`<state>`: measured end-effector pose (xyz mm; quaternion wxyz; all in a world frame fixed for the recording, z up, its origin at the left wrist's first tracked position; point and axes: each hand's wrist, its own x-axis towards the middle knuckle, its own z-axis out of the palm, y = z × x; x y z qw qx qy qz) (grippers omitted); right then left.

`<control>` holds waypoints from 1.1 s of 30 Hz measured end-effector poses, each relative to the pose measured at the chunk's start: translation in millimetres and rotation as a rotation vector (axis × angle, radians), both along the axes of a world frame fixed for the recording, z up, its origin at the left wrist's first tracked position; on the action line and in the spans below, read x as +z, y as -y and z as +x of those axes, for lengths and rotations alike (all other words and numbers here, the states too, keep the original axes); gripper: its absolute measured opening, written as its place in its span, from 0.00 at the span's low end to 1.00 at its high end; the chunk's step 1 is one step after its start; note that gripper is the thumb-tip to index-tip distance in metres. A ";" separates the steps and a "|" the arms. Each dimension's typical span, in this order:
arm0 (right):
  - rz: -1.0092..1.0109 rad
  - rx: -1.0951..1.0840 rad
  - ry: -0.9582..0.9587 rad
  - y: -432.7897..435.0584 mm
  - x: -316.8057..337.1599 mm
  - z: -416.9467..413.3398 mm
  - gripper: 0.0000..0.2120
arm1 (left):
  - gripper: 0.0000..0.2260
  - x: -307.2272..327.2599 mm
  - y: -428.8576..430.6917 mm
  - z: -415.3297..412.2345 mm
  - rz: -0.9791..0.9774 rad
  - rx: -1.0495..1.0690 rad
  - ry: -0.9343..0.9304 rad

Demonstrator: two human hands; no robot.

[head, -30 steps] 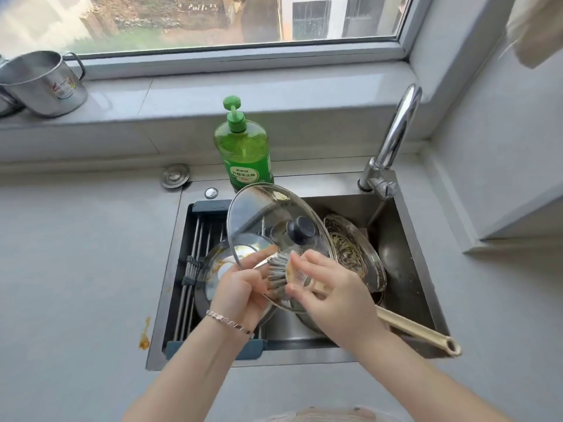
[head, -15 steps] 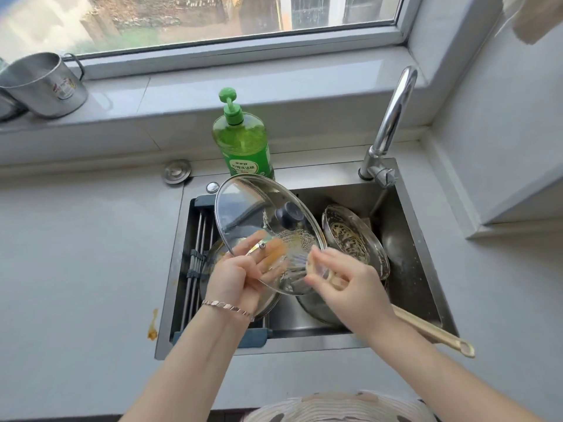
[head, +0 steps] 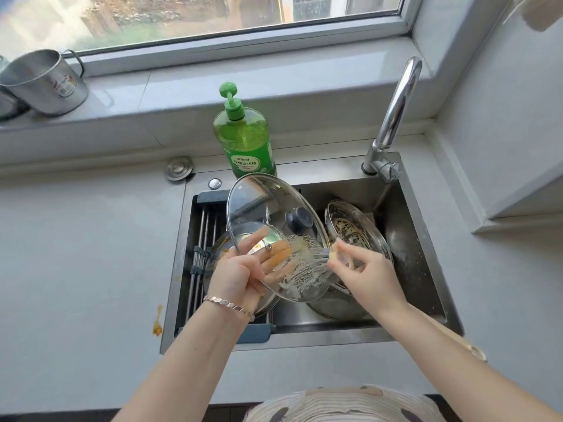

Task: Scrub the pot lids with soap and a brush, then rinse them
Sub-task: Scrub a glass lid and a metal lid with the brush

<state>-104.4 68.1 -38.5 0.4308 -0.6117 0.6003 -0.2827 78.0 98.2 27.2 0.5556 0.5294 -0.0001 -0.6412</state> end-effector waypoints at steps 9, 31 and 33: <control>-0.339 0.186 -0.343 23.8 32.6 13.5 0.20 | 0.33 11.3 -7.8 -6.8 -0.053 -0.194 0.058; -0.188 0.262 -0.573 20.3 41.9 23.4 0.13 | 0.30 18.5 -5.8 -12.5 -0.069 -0.300 0.230; -0.075 0.289 -0.541 33.6 39.8 22.6 0.11 | 0.29 18.5 -6.8 -14.8 -0.059 -0.319 0.267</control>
